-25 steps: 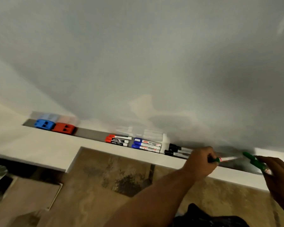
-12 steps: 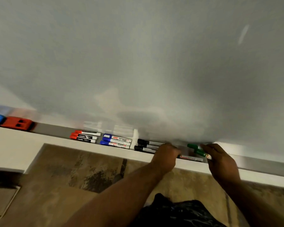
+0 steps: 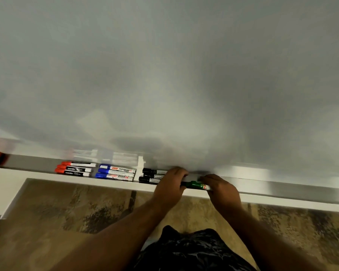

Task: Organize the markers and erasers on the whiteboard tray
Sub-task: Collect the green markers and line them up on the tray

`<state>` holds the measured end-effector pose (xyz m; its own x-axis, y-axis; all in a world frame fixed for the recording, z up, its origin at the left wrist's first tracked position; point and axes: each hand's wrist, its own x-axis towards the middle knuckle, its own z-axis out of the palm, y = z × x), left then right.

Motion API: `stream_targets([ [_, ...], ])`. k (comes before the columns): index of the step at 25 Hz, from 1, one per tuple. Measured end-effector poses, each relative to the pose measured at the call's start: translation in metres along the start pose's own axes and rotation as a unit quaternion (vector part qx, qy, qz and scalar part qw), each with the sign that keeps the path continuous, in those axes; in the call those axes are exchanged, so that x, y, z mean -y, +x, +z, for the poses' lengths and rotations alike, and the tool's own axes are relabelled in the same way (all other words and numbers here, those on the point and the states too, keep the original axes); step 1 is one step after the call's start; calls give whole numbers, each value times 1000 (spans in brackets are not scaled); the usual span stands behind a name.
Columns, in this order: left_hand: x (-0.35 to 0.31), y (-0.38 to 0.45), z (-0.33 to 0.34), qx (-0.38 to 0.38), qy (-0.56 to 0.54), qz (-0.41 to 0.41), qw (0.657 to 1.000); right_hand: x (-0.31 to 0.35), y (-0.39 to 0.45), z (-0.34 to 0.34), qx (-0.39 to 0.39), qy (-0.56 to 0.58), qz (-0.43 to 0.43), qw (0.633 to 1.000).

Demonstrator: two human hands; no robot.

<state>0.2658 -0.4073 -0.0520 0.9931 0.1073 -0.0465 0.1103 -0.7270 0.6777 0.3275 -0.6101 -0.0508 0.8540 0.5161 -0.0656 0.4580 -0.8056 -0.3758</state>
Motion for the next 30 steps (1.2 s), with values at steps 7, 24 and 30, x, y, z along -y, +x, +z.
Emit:
stream_targets([
  [7,4,-8,-2,-3,3,-10,1000,-8,-26,-3,-50,80,29,995],
  [24,-9,-29,10,48,-16,-118,992,-7,-16,22,-119,-16,15,993],
  [30,-14,-28,16,90,-35,-138,986,-25,-29,10,-150,204,217,943],
])
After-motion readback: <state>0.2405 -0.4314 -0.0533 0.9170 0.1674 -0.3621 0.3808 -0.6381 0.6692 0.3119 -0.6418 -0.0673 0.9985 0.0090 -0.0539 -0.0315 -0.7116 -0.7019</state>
